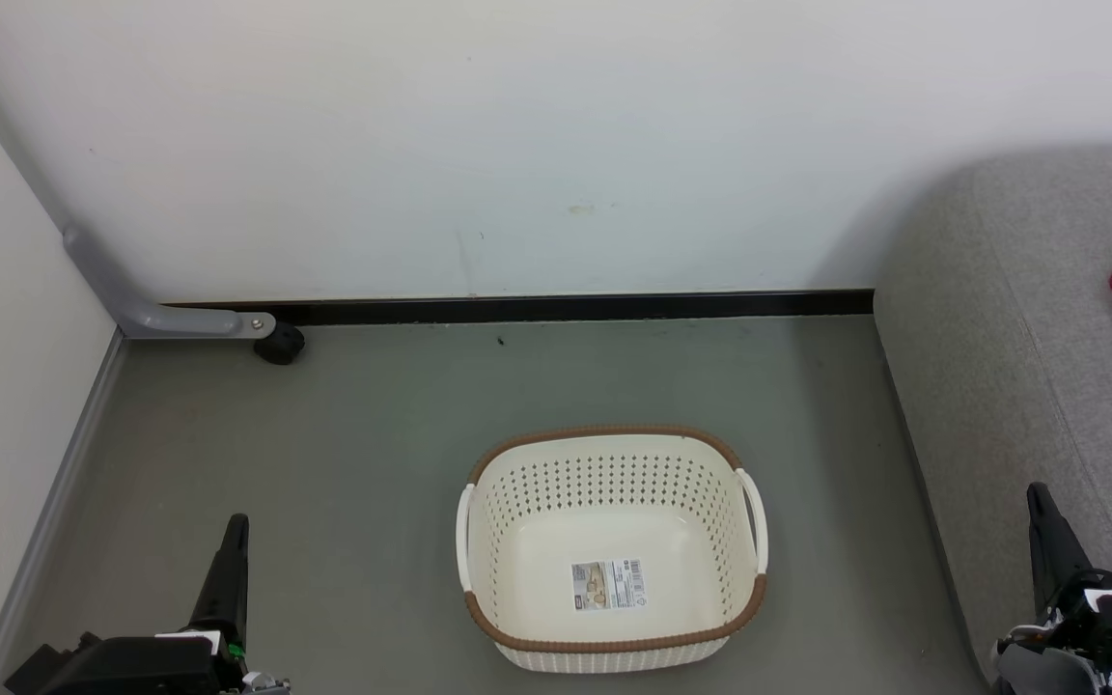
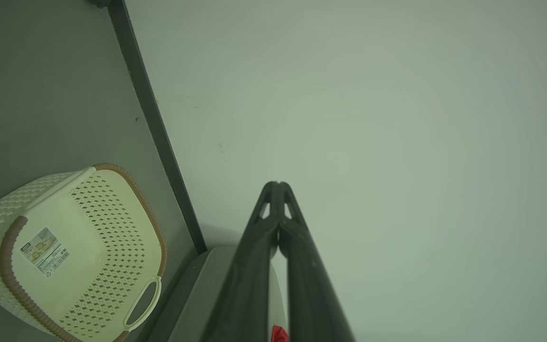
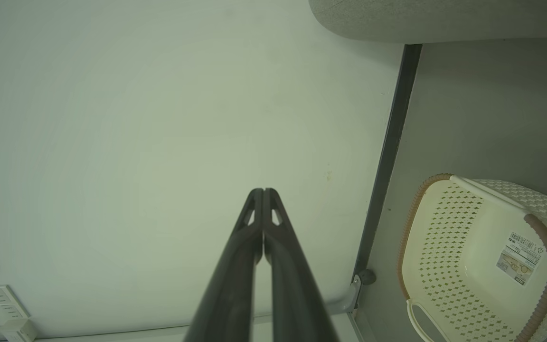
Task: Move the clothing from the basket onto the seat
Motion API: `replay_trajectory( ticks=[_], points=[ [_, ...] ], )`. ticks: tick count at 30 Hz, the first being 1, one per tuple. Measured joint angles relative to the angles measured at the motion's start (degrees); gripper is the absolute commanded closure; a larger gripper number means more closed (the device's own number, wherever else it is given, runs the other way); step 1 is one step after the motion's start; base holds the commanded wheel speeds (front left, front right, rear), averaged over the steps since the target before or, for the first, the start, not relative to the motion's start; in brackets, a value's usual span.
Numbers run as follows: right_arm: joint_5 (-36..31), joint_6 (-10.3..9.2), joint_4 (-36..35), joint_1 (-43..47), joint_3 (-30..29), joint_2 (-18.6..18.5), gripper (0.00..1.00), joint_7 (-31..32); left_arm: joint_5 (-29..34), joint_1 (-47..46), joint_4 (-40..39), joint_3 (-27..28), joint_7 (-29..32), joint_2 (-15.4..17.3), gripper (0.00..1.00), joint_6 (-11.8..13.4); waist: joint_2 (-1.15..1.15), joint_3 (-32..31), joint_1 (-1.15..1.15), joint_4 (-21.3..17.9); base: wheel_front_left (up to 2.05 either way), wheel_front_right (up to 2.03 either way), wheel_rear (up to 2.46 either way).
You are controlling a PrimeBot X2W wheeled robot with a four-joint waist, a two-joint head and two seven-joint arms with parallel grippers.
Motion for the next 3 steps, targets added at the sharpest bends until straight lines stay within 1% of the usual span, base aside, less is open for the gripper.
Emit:
replay_trajectory(
  ticks=[3],
  points=[
    [0.00, 0.00, 0.00, 0.00, 0.00, 0.00, 1.00, 0.00, 0.00, 0.00, 0.00, 0.00, 0.00, 0.00, 1.00, 0.01, 0.00, 0.00, 0.00, 0.00, 0.00, 0.00, 0.00]
  ],
)
